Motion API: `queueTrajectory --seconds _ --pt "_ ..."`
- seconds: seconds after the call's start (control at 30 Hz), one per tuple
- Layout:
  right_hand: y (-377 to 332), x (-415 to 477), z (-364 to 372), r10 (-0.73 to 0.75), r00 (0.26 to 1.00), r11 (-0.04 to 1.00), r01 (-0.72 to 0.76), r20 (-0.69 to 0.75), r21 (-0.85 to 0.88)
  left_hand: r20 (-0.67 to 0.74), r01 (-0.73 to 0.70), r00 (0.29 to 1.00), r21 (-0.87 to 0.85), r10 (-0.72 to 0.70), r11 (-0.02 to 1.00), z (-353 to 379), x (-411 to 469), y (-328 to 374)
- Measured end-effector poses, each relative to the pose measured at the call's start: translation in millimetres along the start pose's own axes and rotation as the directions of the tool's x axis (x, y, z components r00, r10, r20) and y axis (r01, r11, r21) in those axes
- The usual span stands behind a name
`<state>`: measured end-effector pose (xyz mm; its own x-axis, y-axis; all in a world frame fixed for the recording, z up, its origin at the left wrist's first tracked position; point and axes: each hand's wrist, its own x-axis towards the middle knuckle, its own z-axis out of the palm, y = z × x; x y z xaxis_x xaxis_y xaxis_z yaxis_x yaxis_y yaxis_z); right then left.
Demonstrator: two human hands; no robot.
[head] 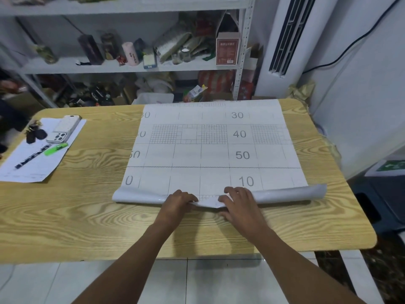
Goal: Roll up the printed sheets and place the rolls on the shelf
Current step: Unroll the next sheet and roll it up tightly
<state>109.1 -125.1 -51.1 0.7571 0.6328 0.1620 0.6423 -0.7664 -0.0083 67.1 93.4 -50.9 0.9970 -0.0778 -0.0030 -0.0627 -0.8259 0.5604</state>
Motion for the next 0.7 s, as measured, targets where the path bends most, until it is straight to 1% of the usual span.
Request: queueTrajectory --seconds 0.1,0.2,0.23,0.37,0.47,0.53,0.6,0.63,0.7 --pt "0.0 -3.8 2.2 0.031 0.996 0.997 -0.037 0.085 0.066 0.066 0.011 0.998 -0.024 -0.009 1.000 -1.9 0.4 -1.8" --pt "0.9 -1.8 0.8 0.031 0.996 0.990 -0.043 0.086 0.135 0.144 0.027 0.989 -0.007 -0.025 1.000 0.5 2.5 -7.3" --pt "1.7 -0.4 0.6 0.026 0.997 0.988 -0.038 0.079 0.150 0.154 0.027 0.988 -0.003 -0.026 1.000 1.0 4.0 -7.7" --pt "5.2 0.5 1.8 0.050 0.988 0.977 -0.079 0.148 0.199 0.171 0.046 0.984 -0.012 -0.044 0.999 3.6 8.6 -6.1" --pt "7.7 -1.9 2.1 0.098 0.970 0.945 -0.162 0.224 0.285 0.157 0.048 0.987 -0.093 -0.032 0.995 3.8 8.6 -7.0" --pt "9.2 -3.9 2.3 0.116 0.959 0.931 -0.196 0.259 0.309 0.174 0.100 0.982 -0.162 -0.071 0.982 3.5 9.1 -7.5" --pt "9.5 -5.4 2.0 0.140 0.958 0.911 -0.223 0.250 0.347 0.199 0.186 0.970 -0.228 -0.141 0.956 3.7 10.5 -7.4" --pt "9.5 -6.1 1.6 0.149 0.961 0.903 -0.228 0.234 0.363 0.211 0.210 0.964 -0.237 -0.160 0.949 2.7 11.0 -5.9" --pt "9.2 -6.8 0.6 0.160 0.959 0.900 -0.240 0.236 0.364 0.231 0.214 0.960 -0.236 -0.159 0.948 2.0 11.3 -4.3"
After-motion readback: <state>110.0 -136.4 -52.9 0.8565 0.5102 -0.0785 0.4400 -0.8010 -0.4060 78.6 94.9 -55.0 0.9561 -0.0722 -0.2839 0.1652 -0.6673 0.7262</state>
